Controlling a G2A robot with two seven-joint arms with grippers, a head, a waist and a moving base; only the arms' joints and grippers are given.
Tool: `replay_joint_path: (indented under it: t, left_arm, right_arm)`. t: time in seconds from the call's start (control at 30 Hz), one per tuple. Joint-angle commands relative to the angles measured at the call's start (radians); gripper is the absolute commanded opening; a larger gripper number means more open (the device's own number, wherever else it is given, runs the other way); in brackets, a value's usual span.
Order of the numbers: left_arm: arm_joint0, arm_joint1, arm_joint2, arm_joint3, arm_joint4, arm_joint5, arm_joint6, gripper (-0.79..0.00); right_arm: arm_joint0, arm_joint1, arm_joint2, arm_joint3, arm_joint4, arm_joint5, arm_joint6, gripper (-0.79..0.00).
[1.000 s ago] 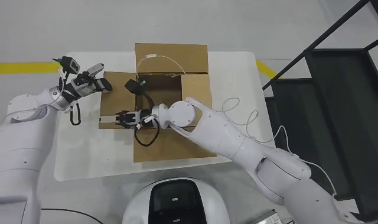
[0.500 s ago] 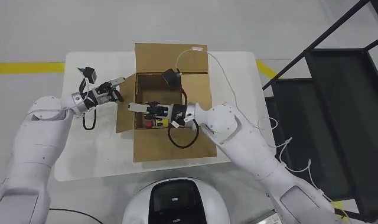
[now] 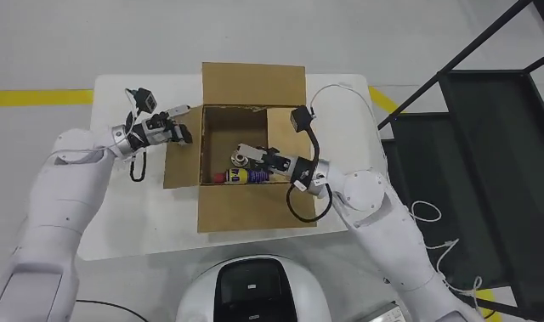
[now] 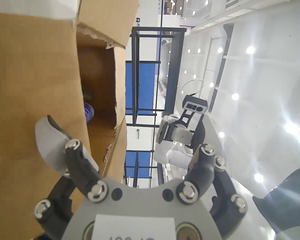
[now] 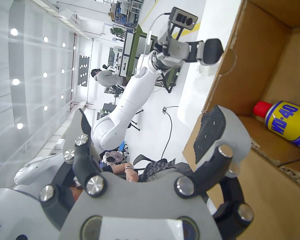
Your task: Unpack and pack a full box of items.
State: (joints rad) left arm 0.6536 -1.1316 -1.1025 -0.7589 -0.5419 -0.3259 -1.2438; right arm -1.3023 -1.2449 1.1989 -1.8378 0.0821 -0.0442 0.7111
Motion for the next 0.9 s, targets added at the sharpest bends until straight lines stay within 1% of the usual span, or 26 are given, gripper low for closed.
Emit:
replay_joint_path:
  t: [0.0, 0.1, 0.17, 0.23, 0.33, 0.37, 0.4, 0.5, 0.63, 0.7, 0.73, 0.87]
  left_arm:
    - [-0.018, 0.006, -0.028, -0.015, -0.027, 0.002, -0.012, 0.000]
    - [-0.038, 0.011, -0.052, -0.055, -0.071, 0.032, -0.062, 0.000]
    - [-0.050, 0.007, -0.044, -0.077, -0.074, 0.053, -0.059, 0.000]
    - [-0.066, -0.003, -0.017, -0.093, -0.058, 0.069, -0.033, 0.000]
    - [-0.082, -0.026, 0.041, -0.117, -0.057, 0.095, -0.007, 0.000]
    - [-0.088, -0.041, 0.076, -0.121, -0.063, 0.112, 0.005, 0.000]
    - [-0.091, -0.049, 0.092, -0.119, -0.067, 0.121, 0.012, 0.000]
    - [-0.109, -0.088, 0.179, -0.100, -0.051, 0.127, 0.084, 0.000]
    - [-0.125, -0.131, 0.257, -0.071, -0.025, 0.097, 0.168, 0.000]
    - [-0.132, -0.150, 0.284, -0.050, -0.019, 0.069, 0.209, 0.000]
    - [-0.137, -0.157, 0.291, -0.038, -0.020, 0.051, 0.223, 0.000]
    - [-0.137, -0.157, 0.291, -0.038, -0.020, 0.051, 0.223, 0.000]
  right_arm:
    - [-0.012, 0.004, 0.008, -0.005, -0.008, 0.004, 0.008, 0.000]
    - [-0.026, 0.009, 0.022, 0.000, -0.015, 0.008, 0.019, 0.000]
    - [-0.037, 0.012, 0.036, 0.005, -0.016, 0.006, 0.022, 0.000]
    - [-0.053, 0.017, 0.057, 0.013, -0.018, 0.007, 0.025, 0.000]
    - [-0.089, 0.024, 0.104, 0.016, 0.018, 0.021, 0.018, 0.000]
    - [-0.110, 0.026, 0.129, 0.007, 0.050, 0.016, 0.010, 0.000]
    - [-0.122, 0.027, 0.141, 0.003, 0.064, 0.012, 0.008, 0.000]
    - [-0.176, 0.035, 0.193, -0.018, 0.086, 0.000, 0.003, 0.000]
    - [-0.216, 0.040, 0.226, -0.031, 0.098, 0.001, -0.018, 0.000]
    - [-0.216, 0.040, 0.226, -0.031, 0.098, 0.001, -0.018, 0.000]
    - [-0.216, 0.040, 0.226, -0.031, 0.098, 0.001, -0.018, 0.000]
    - [-0.216, 0.040, 0.226, -0.031, 0.098, 0.001, -0.018, 0.000]
